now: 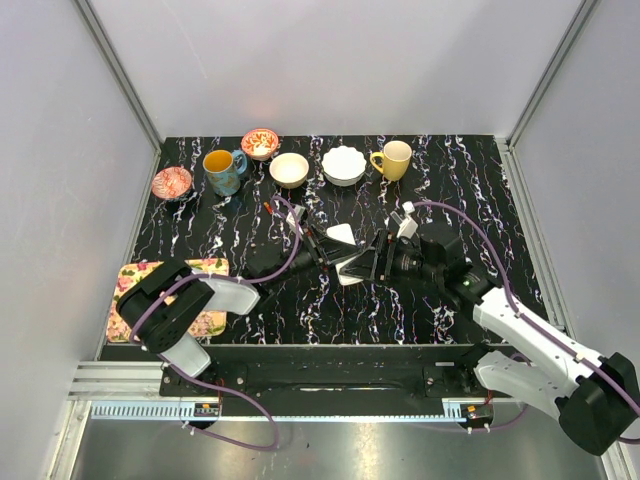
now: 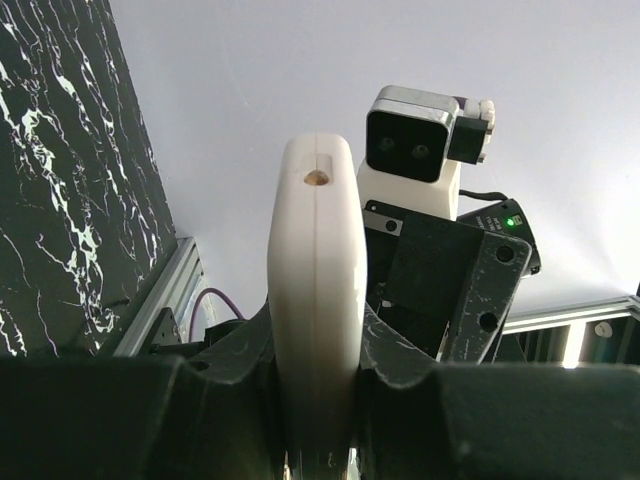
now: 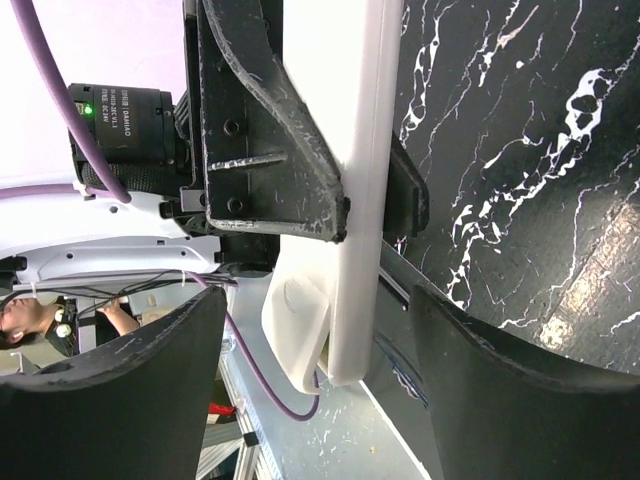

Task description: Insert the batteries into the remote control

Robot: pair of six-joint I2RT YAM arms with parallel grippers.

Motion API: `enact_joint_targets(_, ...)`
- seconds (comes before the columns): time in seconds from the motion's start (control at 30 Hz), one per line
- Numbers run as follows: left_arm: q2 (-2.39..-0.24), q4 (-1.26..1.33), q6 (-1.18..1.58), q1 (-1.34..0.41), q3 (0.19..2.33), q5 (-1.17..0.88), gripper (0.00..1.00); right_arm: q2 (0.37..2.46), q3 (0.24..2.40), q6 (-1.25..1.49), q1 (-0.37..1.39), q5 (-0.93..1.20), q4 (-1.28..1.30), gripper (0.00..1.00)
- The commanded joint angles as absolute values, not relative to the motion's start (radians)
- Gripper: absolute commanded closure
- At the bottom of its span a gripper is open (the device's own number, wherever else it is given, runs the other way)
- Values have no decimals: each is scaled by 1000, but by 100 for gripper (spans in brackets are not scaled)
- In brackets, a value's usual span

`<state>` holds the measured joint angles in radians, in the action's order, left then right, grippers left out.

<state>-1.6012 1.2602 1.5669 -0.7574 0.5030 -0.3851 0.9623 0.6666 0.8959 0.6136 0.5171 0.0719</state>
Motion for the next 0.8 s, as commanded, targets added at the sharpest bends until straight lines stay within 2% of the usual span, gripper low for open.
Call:
enact_joint_targets(0.0, -1546, 1666, 1549, -762, 499, -380, 100, 963, 655, 917, 603, 572, -34, 22)
enact_joint_targets(0.57, -1529, 1666, 1546, -772, 500, -376, 100, 969, 580, 983, 584, 650, -158, 40)
enact_joint_targets(0.77, -1519, 1666, 1545, -772, 499, -368, 100, 997, 578, 992, 584, 666, -181, 51)
